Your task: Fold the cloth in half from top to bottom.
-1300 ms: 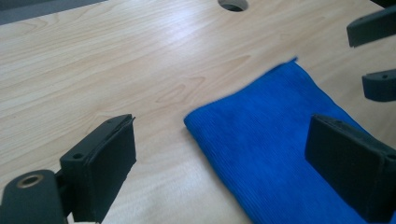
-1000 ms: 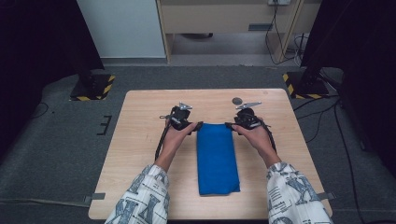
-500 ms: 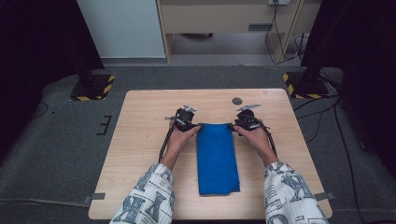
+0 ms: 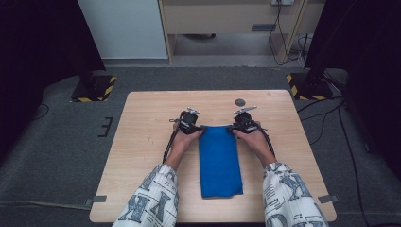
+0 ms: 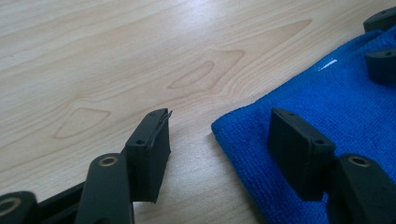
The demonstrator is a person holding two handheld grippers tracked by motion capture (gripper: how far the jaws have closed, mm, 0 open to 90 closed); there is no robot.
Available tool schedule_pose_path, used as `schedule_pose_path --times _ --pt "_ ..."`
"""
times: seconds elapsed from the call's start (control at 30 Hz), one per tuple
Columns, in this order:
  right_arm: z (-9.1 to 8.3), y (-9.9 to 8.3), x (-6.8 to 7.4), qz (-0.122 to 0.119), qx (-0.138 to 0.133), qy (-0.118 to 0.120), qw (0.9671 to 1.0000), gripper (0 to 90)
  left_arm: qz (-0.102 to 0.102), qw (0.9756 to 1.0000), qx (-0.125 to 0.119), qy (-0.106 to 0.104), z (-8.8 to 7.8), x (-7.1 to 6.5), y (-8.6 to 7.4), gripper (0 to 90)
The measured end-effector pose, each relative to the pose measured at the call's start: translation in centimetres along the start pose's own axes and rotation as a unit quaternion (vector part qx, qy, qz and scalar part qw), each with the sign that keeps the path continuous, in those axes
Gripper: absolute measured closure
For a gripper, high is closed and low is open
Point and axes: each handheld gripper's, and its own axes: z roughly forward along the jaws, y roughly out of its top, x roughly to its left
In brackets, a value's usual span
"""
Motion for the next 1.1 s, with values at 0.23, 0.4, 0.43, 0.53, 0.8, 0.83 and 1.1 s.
schedule_pose_path --times 0.23,0.4,0.43,0.53,0.8,0.83,1.1 --pt "-0.1 -0.1 0.7 -0.028 0.004 0.011 0.9995 73.4 0.015 0.9998 0.010 0.008 0.2 -0.7 0.1 46.8" --pt "-0.1 -0.2 1.1 -0.028 0.003 0.016 0.9995 86.0 0.021 0.9998 0.007 -0.003 0.1 -1.4 0.0 65.1" --pt "-0.1 -0.2 1.2 -0.026 0.003 0.017 0.9995 86.3 0.020 0.9998 0.003 -0.004 0.1 -1.6 -0.1 68.0" --pt "-0.4 -0.4 1.1 -0.018 -0.001 0.021 0.9996 86.7 0.017 0.9998 -0.002 -0.012 0.1 -1.7 -0.3 76.8" --pt "-2.6 -1.0 1.4 -0.012 -0.038 0.027 0.9988 86.9 0.026 0.9990 -0.030 -0.021 -1.3 -2.5 0.2 84.9" --pt "-3.0 -1.0 1.5 -0.011 -0.044 0.027 0.9986 86.9 0.029 0.9988 -0.034 -0.018 -1.6 -2.7 0.3 84.8" --pt "-5.7 -0.1 1.9 -0.019 -0.075 0.021 0.9967 86.9 0.032 0.9967 -0.073 -0.016 -4.0 -3.2 1.4 84.8"
